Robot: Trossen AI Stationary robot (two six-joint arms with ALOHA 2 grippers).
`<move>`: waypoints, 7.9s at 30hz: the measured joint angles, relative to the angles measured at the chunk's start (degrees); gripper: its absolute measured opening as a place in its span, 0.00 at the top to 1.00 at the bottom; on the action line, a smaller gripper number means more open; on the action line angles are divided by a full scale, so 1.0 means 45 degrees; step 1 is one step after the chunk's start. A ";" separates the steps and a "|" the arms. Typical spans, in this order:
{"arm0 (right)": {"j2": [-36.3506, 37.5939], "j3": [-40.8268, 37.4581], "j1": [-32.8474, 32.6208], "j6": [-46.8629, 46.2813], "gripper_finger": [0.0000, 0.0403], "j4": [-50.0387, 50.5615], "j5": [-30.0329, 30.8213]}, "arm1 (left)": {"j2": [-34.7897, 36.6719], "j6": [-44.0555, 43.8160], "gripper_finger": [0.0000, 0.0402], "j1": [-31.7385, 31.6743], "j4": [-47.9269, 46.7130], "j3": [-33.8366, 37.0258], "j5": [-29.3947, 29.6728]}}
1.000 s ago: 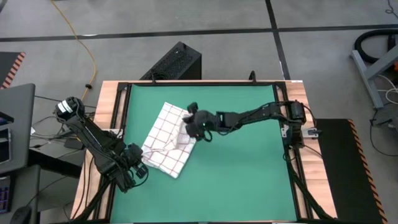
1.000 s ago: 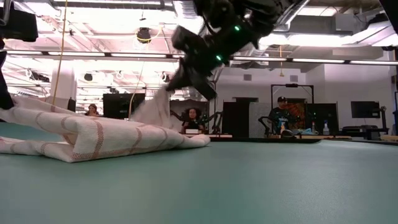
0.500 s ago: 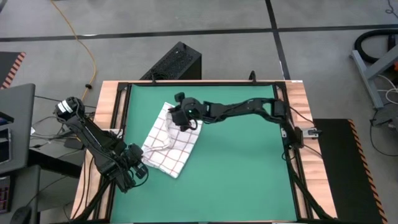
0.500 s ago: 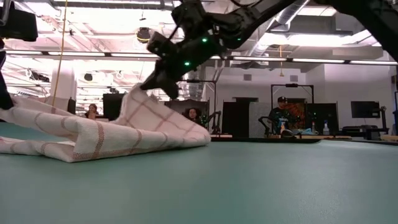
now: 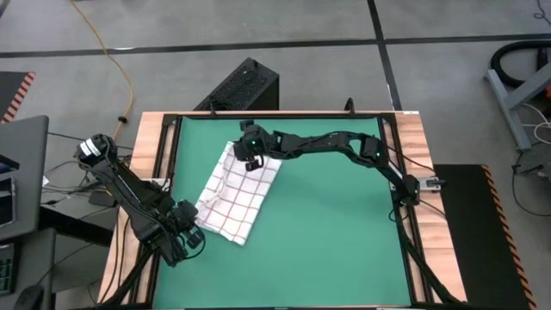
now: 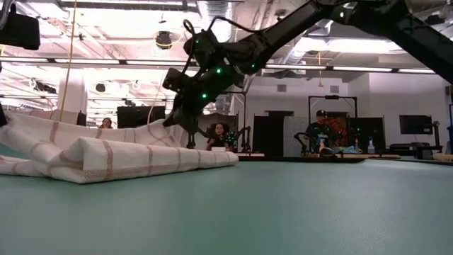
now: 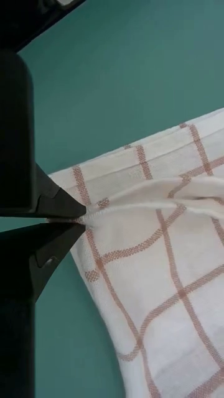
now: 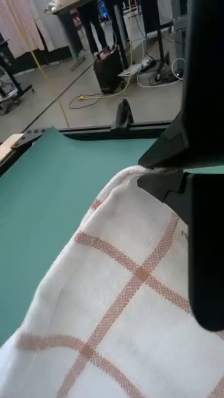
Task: Roll towel
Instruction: Fold the white towel, then roll the white towel
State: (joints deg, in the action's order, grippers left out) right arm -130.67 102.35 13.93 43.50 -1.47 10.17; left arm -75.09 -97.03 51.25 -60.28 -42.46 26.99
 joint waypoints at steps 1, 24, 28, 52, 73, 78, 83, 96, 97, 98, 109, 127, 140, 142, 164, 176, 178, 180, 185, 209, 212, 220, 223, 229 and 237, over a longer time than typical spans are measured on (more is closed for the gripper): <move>-0.0015 0.0003 0.0038 -0.0003 0.97 0.0005 -0.0002 | 0.0000 0.0000 1.00 0.0003 -0.0003 0.0000 -0.0030; -0.0168 0.0017 0.0429 -0.0803 0.57 -0.0156 0.0189 | 0.0000 -0.0160 1.00 0.0023 0.0257 0.0000 -0.0376; 0.0147 0.0013 0.0364 -0.1008 0.53 0.0360 0.0295 | 0.0000 -0.0353 1.00 0.0027 0.0283 0.0000 -0.0684; 0.0807 -0.0430 -0.2984 -0.3864 0.55 0.2707 -0.5037 | 0.0000 -0.0688 0.84 0.0023 0.1104 0.1281 -0.2006; 0.0208 -0.0736 -0.3286 -0.4517 0.55 0.2254 -0.6619 | 0.0068 -0.0692 0.86 0.0018 0.0322 0.1229 -0.2507; -0.0093 -0.0742 -0.3286 -0.4580 0.55 0.2528 -0.6614 | 0.0073 -0.0082 0.88 0.0018 0.0654 0.1098 -0.1675; -0.0784 -0.0740 -0.3311 -0.4626 0.55 0.2536 -0.6648 | 0.0073 0.0584 0.82 0.0020 0.0605 0.0978 -0.2556; -0.0783 -0.0726 -0.3264 -0.4696 0.55 0.2705 -0.6635 | -0.0424 0.1901 0.87 0.1507 0.0976 -0.0684 0.0987; -0.0783 -0.0726 -0.3266 -0.4692 0.55 0.2757 -0.6635 | -0.0725 0.2356 0.88 0.1766 0.1662 -0.0536 0.1514; -0.0783 -0.0726 -0.3262 -0.4661 0.55 0.2810 -0.6635 | -0.1074 0.2829 0.89 0.2002 0.2313 -0.0430 0.2211; -0.0663 -0.0729 -0.3305 -0.4369 0.55 0.3043 -0.7093 | -0.6038 0.2792 1.00 0.2076 0.2711 -0.0337 0.2847; 0.1771 -0.0745 -0.4518 -0.4270 0.62 0.7466 -0.6462 | -0.6396 0.4593 1.00 0.0337 0.5319 -0.0423 0.3530; 0.4308 -0.0745 -0.5790 -0.5796 0.66 1.0481 -0.4816 | -0.5546 1.3627 1.00 -0.2559 0.7965 -0.0676 0.3833; 0.4619 -0.0745 -0.6035 -0.6224 0.66 1.0692 -0.4089 | -0.5302 1.5661 1.00 -0.3288 0.9446 -0.0441 0.3510; 0.6340 -0.1283 -1.2154 -1.3115 0.66 1.5339 0.3809 | -0.0176 1.4530 0.97 -0.2068 0.6232 -0.0774 0.2422; 0.9090 -0.5998 -1.5625 -2.0284 0.66 1.4397 0.9982 | -0.1448 1.6161 0.70 -0.0804 0.9214 0.0884 0.3049; 0.9135 -0.6148 -1.5606 -2.0452 0.66 1.4324 0.9883 | -0.2005 1.6216 0.66 -0.1011 0.9253 0.0870 0.3084; 0.9131 -0.6171 -1.5574 -2.0455 0.66 1.4301 0.9787 | -0.2566 1.6228 0.62 -0.1210 0.9292 0.0860 0.3100; 0.9112 -0.6166 -1.5575 -2.0378 0.66 1.4210 0.9751 | -0.3342 1.6082 0.55 -0.1542 0.9330 0.0850 0.3026; 0.9097 -0.6166 -1.5565 -2.0369 0.66 1.3505 0.9727 | -0.3719 1.5546 0.91 -0.2080 0.7482 0.0024 0.2238; 0.9097 -0.6166 -1.5565 -2.0368 0.66 1.3497 0.9724 | -0.3721 1.5557 0.95 -0.2146 0.7230 0.0022 0.2272; 0.9092 -0.6166 -1.5565 -2.0359 0.66 1.3507 0.9724 | -0.3725 1.5494 1.00 -0.2173 0.4351 -0.1347 0.2531; 0.9092 -0.6166 -1.5565 -2.0359 0.66 1.3506 0.9724 | -0.3722 1.5255 1.00 -0.2176 0.3548 -0.1637 0.2732; 0.9087 -0.6166 -1.5565 -2.0428 0.66 1.3492 0.9713 | -0.3725 1.4092 1.00 -0.2103 0.4160 -0.0857 0.2035; 0.8982 -0.6162 -1.5363 -2.0641 0.66 1.3313 0.9449 | -0.3725 1.2731 1.00 -0.1847 0.4212 -0.0282 0.1423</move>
State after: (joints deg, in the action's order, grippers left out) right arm -90.25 74.63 -55.21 -49.39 58.44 52.69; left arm -91.85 -39.74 42.94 -41.32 -43.73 33.40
